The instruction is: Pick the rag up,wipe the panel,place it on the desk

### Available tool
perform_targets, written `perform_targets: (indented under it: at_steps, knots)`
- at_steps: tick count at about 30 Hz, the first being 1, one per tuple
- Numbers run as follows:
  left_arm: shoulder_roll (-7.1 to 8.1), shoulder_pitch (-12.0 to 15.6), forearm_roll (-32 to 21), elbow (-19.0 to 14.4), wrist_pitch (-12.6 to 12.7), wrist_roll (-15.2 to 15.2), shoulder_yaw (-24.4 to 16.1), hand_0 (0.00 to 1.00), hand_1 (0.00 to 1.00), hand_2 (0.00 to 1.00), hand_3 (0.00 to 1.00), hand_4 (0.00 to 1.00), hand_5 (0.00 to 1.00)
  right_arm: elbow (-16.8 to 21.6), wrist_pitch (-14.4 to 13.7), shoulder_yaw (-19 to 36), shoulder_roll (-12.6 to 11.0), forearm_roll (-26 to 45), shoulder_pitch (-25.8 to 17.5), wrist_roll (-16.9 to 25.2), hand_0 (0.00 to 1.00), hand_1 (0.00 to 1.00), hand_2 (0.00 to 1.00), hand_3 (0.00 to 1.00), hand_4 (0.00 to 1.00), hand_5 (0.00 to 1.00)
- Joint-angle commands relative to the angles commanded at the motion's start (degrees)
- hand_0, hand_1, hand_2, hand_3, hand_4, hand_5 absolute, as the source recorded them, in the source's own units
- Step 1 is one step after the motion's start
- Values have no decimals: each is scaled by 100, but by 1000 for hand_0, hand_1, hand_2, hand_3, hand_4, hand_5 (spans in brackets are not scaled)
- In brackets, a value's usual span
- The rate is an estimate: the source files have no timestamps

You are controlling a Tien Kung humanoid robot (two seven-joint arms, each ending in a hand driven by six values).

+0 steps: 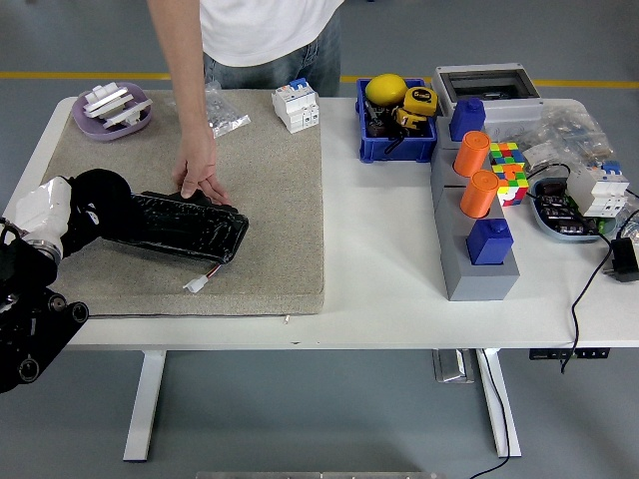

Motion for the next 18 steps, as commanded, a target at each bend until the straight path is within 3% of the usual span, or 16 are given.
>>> perform_targets:
  at_steps: [8, 18]
  knots:
    - [-23, 30, -44, -119, 3, 13, 61, 307, 476, 533, 487, 183, 2, 0, -3, -14, -2, 4, -5, 3, 750, 622, 620, 559, 914, 429]
    - [-181, 258, 3, -911, -105, 205, 467, 308, 476, 532, 488, 190, 2, 4, -6, 15, 0, -17, 6, 22, 750, 621, 620, 559, 914, 429]
